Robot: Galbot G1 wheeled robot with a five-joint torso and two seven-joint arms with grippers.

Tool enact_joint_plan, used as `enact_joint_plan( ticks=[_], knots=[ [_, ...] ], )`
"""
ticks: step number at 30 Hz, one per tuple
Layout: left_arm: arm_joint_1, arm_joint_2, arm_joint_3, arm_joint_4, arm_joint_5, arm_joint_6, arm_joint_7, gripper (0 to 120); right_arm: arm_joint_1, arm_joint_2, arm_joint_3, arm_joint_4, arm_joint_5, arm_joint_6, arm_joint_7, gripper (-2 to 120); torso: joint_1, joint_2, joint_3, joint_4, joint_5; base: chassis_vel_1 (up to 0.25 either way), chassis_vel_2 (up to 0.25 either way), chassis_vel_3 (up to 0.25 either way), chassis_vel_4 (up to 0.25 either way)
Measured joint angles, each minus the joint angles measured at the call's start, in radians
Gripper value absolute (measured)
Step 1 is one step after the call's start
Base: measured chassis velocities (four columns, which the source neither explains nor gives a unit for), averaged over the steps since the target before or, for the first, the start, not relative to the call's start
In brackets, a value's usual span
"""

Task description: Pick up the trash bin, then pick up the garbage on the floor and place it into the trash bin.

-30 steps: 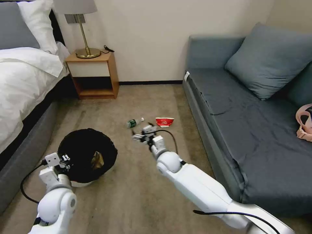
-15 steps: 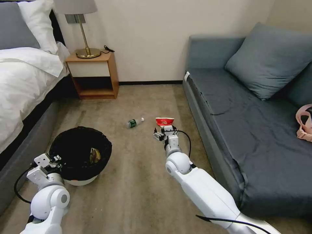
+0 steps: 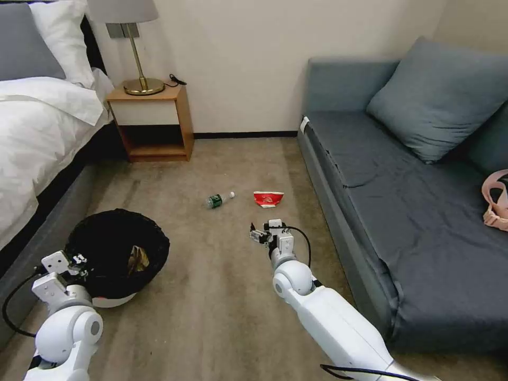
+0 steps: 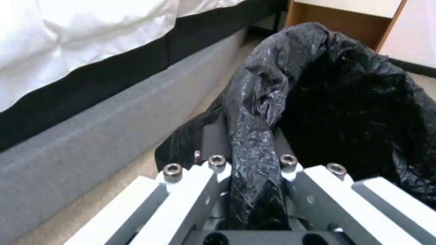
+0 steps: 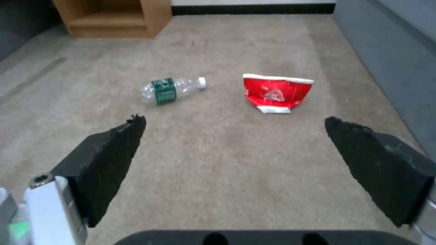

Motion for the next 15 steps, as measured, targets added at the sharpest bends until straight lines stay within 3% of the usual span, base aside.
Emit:
enact_joint_plan(
  ticks=[5, 15],
  knots=[
    [-0.006, -0.001, 0.006, 0.012, 0.015, -0.005, 0.007, 4, 0.000, 0.001, -0.004, -0.012, -0.007, 0.004, -0.007, 100, 0.000, 0.000, 0.000, 0.0000, 0.0000, -0.088, 0.079, 0.087, -0.069],
    [-0.016, -0.003, 0.022, 0.045, 0.039, -0.016, 0.017, 4, -0.004, 0.008, -0.030, -0.037, -0.031, 0.019, -0.024, 100, 0.000, 0.000, 0.000, 0.0000, 0.0000, -0.136, 0.141, 0.129, -0.143]
  ],
)
